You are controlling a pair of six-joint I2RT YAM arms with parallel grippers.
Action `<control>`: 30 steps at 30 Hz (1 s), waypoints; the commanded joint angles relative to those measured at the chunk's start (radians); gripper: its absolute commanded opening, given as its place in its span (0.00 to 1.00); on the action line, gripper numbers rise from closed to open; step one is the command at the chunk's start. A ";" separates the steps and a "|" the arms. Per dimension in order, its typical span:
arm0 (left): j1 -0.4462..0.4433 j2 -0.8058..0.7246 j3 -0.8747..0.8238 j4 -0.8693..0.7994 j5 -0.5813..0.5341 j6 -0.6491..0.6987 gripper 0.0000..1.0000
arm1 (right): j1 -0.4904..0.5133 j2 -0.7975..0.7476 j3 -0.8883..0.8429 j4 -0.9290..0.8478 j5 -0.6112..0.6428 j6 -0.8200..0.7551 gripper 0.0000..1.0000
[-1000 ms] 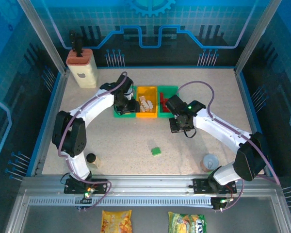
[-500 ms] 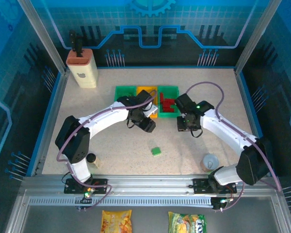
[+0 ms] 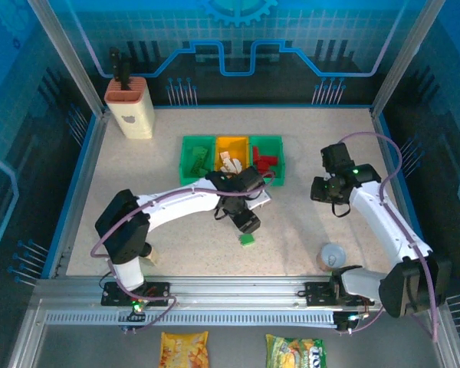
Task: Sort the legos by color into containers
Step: Pick up the lego from the middle-left of the table.
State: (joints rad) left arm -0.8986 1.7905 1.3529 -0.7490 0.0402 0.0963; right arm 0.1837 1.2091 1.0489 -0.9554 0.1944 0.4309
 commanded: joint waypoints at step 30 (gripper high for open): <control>-0.145 0.364 0.314 -0.358 -0.143 0.060 0.64 | -0.122 -0.072 -0.006 -0.054 -0.073 -0.092 0.41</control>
State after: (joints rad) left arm -1.0348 2.1326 1.6398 -1.0672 -0.1154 0.1341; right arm 0.0772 1.1553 1.0485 -0.9794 0.1413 0.3534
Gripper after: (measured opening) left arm 0.643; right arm 0.413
